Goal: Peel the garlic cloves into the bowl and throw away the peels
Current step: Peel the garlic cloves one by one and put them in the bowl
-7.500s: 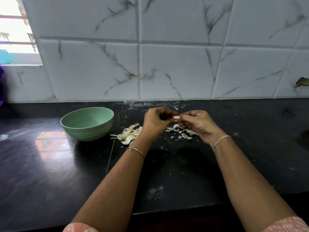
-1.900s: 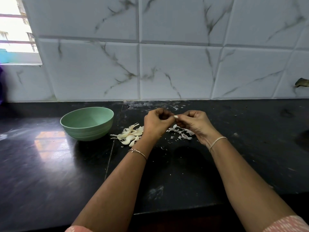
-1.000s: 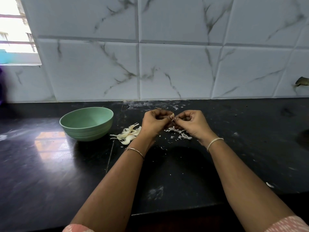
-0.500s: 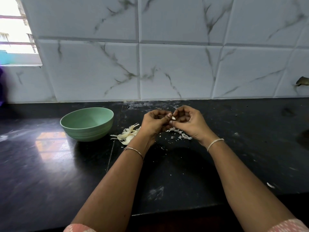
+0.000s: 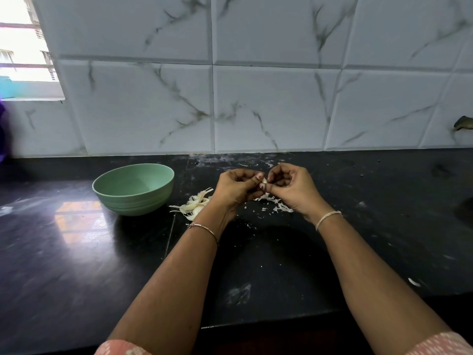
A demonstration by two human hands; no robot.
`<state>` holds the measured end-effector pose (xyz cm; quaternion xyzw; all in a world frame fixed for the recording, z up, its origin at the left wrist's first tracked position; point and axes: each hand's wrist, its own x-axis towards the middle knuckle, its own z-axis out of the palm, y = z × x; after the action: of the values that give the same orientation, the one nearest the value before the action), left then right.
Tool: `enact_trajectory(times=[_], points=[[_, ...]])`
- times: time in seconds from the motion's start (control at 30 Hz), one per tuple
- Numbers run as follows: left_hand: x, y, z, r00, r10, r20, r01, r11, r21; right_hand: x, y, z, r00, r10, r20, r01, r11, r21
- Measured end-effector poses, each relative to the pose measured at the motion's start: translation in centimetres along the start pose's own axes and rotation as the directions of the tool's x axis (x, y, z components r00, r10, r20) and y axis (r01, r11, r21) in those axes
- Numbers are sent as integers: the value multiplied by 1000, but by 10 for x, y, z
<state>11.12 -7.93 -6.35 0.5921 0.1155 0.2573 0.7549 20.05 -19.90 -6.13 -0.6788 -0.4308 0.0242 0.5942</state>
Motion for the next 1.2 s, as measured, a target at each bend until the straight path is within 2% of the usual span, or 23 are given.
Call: enact_trajectory(times=[0.37,0.5,0.6,0.8,1.0,1.1,1.13,1.2], points=[[-2,4,-7,993,-104,52,109,989,-104,0,1,-1,999,31,28,-34,995,90],[0,5,-7,991,-126,56,131,986,-99,0,0,-1,997,53,56,-59,992,113],[0,4,-7,990,-128,66,133,988,-84,-2,-2,1,992,111,56,-120,973,198],[-5,1,-3,999,-34,39,32,999,39,-3,-3,3,979,191,74,-204,944,259],[-16,29,-25,981,166,-101,-153,980,126,-3,0,8,978,196,-74,-189,978,92],[-16,59,-62,927,286,-243,-194,919,343,-1,-4,15,977,189,-103,-183,981,62],[-16,69,-77,898,345,-274,-186,861,473,-1,-6,20,980,176,-96,-174,984,33],[-19,86,-107,856,437,-276,-113,680,725,2,-10,31,989,133,-65,-137,988,-66]])
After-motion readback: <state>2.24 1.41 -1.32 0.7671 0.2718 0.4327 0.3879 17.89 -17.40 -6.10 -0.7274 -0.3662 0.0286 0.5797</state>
